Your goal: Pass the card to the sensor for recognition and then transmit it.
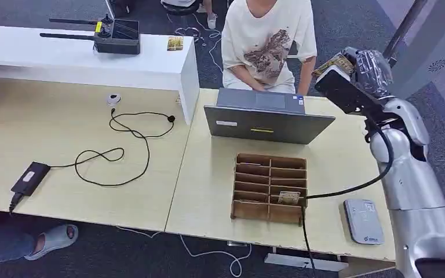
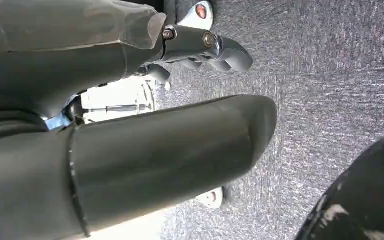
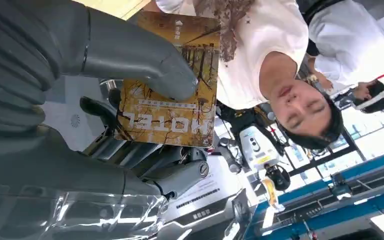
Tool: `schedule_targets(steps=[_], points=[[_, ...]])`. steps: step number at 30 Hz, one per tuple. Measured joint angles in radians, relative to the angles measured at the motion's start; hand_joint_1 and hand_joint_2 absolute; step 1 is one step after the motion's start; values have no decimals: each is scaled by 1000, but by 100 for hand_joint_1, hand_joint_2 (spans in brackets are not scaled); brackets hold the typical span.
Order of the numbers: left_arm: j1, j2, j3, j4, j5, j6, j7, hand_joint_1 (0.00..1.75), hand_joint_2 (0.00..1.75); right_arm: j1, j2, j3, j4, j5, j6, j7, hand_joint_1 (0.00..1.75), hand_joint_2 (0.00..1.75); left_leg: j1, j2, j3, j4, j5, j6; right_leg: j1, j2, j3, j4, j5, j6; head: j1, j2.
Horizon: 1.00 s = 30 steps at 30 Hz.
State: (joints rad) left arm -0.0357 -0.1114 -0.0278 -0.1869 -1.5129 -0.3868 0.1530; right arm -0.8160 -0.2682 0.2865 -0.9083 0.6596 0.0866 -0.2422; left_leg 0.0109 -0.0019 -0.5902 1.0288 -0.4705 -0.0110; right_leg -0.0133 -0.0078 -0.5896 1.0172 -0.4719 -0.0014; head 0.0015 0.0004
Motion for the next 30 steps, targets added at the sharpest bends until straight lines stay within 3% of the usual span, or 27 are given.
schedule_targets(steps=[5, 15, 22, 30], points=[[0, 0, 0, 0, 0, 0, -2, 0, 0, -30, 6, 16, 40, -21, 7, 8, 175, 175, 0, 0, 0, 0, 0, 0, 0, 0, 0, 0, 0, 0, 0, 0], [1, 1, 0, 0, 1, -8, -22, 0, 0, -277, 76, 70, 330, -40, 62, 56, 175, 175, 0, 0, 0, 0, 1, 0, 0, 1, 0, 0, 1, 0, 0, 0], [4, 1, 0, 0, 0, -1, -39, 0, 0, -367, 130, 124, 449, 13, 90, 159, 175, 175, 0, 0, 0, 0, 1, 0, 0, 1, -1, 0, 1, 0, 0, 0], [5, 2, 0, 0, -1, 3, -47, 0, 0, -418, 156, 169, 519, 59, 85, 258, 175, 175, 0, 0, 0, 0, 1, 0, 0, 0, 0, 0, 1, 0, 0, 0]])
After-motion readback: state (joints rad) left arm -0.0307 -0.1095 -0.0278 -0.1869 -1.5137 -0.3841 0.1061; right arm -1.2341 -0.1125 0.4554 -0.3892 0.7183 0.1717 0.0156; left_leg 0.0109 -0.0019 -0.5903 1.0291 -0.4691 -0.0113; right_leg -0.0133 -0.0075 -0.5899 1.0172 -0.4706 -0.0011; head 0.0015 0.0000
